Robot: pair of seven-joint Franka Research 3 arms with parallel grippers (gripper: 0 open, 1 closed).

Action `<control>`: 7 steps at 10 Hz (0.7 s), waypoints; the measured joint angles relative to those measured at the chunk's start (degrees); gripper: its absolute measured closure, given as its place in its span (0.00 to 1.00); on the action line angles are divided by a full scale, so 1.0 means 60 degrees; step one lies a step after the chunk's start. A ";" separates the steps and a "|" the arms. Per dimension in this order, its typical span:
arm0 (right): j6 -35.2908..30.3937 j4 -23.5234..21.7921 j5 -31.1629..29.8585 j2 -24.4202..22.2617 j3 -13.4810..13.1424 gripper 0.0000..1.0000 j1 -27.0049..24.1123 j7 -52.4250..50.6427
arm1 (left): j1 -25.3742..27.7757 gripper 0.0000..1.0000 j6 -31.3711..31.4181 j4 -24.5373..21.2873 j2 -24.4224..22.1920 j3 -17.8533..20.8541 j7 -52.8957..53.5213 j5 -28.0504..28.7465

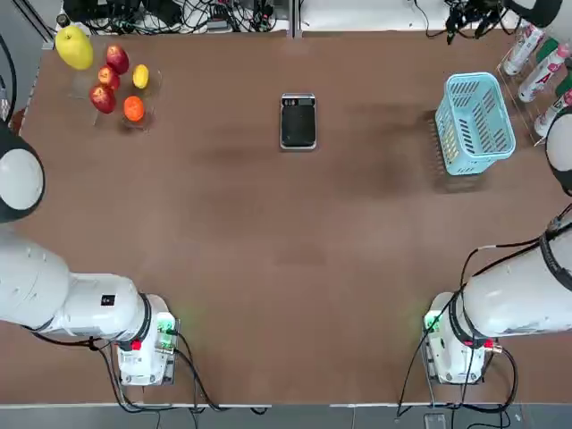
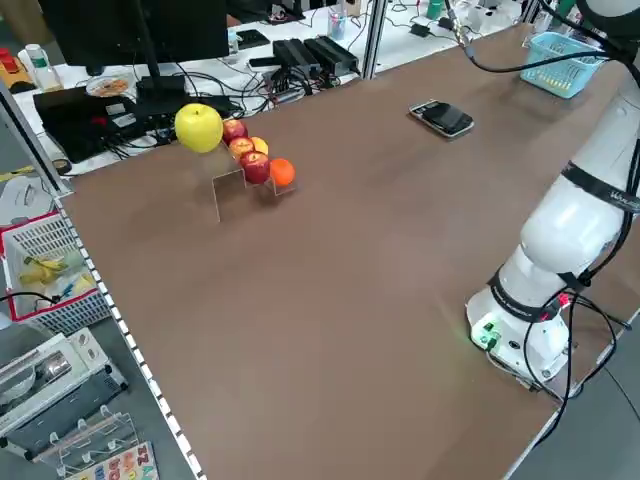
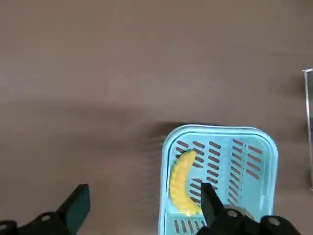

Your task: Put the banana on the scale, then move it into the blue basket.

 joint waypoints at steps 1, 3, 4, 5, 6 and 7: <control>-0.0901 0.0761 -0.0023 -0.0167 -0.0130 0.00 0.0148 0.0003 | 0.0000 0.00 0.0000 0.0002 0.0000 0.0001 0.0000 0.0000; -0.2322 0.1882 -0.0026 -0.0654 -0.0213 0.00 0.0196 0.0003 | 0.0000 0.00 0.0000 0.0009 0.0000 0.0005 0.0000 0.0000; -0.2644 0.2042 -0.0025 -0.0959 -0.0226 0.00 0.0196 0.0003 | 0.0000 0.00 0.0000 0.0010 0.0000 0.0005 0.0000 0.0000; -0.2809 0.2028 -0.0025 -0.1210 -0.0253 0.00 0.0196 0.0003 | 0.0000 0.00 0.0000 0.0012 0.0000 0.0005 0.0000 0.0000; -0.2888 0.1961 -0.0025 -0.1375 -0.0302 0.00 0.0195 0.0003 | 0.0000 0.00 0.0000 0.0013 0.0000 0.0005 0.0000 0.0000; -0.2919 0.1870 -0.0026 -0.1478 -0.0353 0.00 0.0194 0.0003 | 0.0000 0.00 0.0000 0.0013 0.0000 0.0007 0.0000 0.0000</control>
